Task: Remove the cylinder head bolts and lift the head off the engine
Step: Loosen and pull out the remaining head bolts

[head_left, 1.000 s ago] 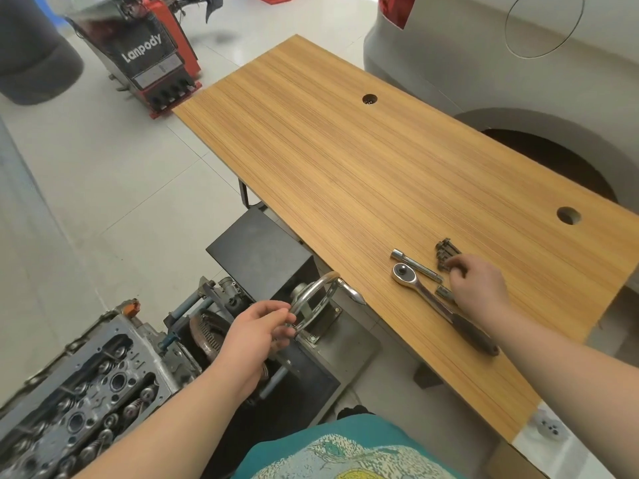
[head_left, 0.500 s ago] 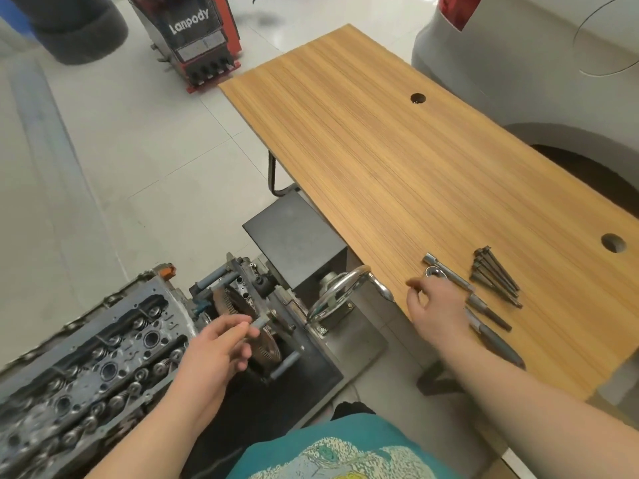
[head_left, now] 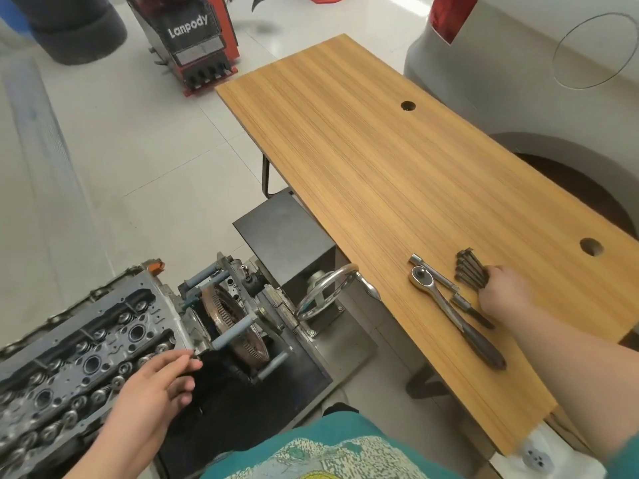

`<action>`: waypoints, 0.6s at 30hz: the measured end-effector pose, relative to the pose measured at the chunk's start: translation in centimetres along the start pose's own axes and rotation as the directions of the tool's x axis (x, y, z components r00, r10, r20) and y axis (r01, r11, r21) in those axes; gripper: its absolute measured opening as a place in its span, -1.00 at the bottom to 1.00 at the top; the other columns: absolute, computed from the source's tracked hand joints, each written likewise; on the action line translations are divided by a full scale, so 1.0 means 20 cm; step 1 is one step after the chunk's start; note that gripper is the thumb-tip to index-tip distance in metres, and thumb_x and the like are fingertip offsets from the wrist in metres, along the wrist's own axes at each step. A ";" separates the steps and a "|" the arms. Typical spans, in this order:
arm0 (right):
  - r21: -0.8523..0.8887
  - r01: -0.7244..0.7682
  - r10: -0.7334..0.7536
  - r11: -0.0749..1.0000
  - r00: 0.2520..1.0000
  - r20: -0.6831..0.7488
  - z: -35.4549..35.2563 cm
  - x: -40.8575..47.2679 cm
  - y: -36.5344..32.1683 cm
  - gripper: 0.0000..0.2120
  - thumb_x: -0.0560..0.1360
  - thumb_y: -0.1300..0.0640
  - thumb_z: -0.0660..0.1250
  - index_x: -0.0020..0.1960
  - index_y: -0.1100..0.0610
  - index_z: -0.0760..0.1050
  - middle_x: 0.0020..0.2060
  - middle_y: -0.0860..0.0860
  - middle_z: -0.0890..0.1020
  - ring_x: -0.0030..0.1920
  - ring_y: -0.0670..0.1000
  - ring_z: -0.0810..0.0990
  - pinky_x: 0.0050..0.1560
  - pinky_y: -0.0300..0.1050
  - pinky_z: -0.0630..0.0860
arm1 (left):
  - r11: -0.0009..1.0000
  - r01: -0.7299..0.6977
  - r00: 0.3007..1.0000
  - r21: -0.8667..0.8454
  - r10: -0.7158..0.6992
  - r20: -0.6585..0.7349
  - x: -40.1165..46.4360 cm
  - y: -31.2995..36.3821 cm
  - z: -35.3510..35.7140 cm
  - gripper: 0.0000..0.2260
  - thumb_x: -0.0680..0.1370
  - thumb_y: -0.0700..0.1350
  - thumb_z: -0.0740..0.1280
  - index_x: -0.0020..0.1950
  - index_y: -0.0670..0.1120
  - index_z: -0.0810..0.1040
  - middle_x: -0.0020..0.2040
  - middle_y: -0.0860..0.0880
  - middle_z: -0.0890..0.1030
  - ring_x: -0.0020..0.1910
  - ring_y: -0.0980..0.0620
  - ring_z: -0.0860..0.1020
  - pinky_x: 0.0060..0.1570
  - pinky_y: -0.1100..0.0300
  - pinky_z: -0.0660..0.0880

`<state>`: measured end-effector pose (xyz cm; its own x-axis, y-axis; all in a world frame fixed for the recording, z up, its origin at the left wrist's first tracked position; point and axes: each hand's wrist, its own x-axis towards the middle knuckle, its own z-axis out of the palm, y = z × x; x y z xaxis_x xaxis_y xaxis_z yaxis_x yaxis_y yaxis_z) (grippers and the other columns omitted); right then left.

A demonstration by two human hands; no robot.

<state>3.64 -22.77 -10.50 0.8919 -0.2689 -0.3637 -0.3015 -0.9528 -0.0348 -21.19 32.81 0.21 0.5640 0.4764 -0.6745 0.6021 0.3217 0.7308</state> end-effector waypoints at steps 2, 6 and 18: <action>-0.027 0.009 -0.009 1.000 1.000 -0.013 0.00 -0.02 -0.01 -0.61 0.57 0.18 0.34 0.39 0.10 0.52 0.17 0.10 0.59 0.16 0.16 0.57 0.16 0.11 0.62 | 1.000 -0.009 1.000 -0.013 0.009 0.019 0.01 0.03 0.03 -0.87 0.70 -0.24 0.33 0.19 -0.22 0.63 -0.16 -0.14 0.72 -0.36 0.00 0.54 -0.51 0.25 0.47; -0.014 0.000 0.001 1.000 1.000 0.008 -0.01 -0.02 -0.01 -0.53 0.55 0.18 0.35 0.46 0.10 0.47 0.25 0.10 0.57 0.25 0.17 0.55 0.26 0.18 0.58 | 0.999 -0.030 0.999 -0.021 0.030 0.029 0.03 0.07 0.08 -0.87 0.70 -0.22 0.33 0.19 -0.21 0.63 -0.16 -0.14 0.73 -0.36 0.00 0.55 -0.50 0.23 0.50; 0.416 0.496 -0.405 0.762 0.867 -0.291 -0.13 -0.48 -0.78 -0.64 0.55 0.23 0.39 0.34 0.12 0.56 0.19 0.08 0.63 0.26 0.17 0.53 0.30 0.12 0.46 | 0.992 -0.094 0.995 -0.089 0.090 -0.044 -0.04 0.12 0.00 -0.86 0.71 -0.21 0.32 0.21 -0.15 0.65 -0.09 -0.13 0.70 -0.30 0.02 0.55 -0.32 0.13 0.46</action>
<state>0.72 -5.78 -4.07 0.9933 0.1119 -0.0300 0.0723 -0.8011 -0.5941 -20.14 33.28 2.54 0.5906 0.5389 -0.6006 0.4938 0.3473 0.7972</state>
